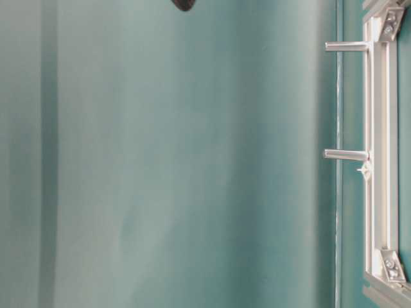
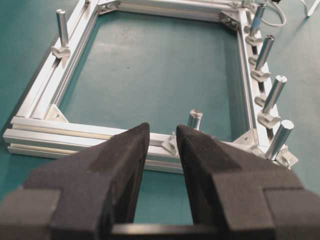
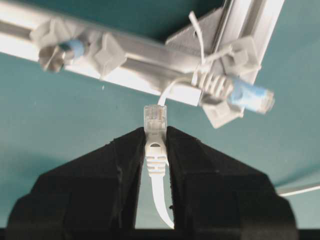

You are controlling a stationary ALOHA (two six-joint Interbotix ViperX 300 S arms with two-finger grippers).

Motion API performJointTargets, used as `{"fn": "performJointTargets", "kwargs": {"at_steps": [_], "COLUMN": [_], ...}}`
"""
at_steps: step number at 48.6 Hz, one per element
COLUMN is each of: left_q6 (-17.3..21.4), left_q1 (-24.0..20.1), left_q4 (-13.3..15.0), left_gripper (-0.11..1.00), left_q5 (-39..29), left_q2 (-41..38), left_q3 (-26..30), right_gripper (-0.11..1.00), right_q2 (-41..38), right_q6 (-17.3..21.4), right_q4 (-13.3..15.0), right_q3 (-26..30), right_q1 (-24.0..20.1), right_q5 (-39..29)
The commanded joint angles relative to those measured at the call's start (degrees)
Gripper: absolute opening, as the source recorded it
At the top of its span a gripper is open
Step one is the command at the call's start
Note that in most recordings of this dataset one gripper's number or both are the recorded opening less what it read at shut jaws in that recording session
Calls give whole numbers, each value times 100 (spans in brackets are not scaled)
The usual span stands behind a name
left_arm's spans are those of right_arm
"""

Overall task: Move the cable alternately left and right between 8 closely spaced pins so it hooks onto each one.
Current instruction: 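Lift the plug with the right gripper toward the frame's bottom-right corner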

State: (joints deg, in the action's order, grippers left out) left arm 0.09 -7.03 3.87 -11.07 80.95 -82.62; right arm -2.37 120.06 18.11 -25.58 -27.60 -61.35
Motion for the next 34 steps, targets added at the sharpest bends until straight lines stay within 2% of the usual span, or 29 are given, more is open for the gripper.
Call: {"fn": "performJointTargets", "kwargs": {"at_steps": [1,16,34], "left_q6": [26,26,26], "left_q1": [-62,-149,-185], "left_q4": [-18,-18,-18], "left_gripper": [34,34,34], "left_q5": [53,53,62], "left_q2": [-62,-62,-62], "left_q3": [53,53,53], "right_gripper": [19,19,19], "right_q2": [158,158,167], "right_q6": [-26,-44,-44], "right_q4": [70,123,123], "right_q3": [9,-185,-308], "right_q1": [105,439,545], "right_q5": [88,466,624]}}
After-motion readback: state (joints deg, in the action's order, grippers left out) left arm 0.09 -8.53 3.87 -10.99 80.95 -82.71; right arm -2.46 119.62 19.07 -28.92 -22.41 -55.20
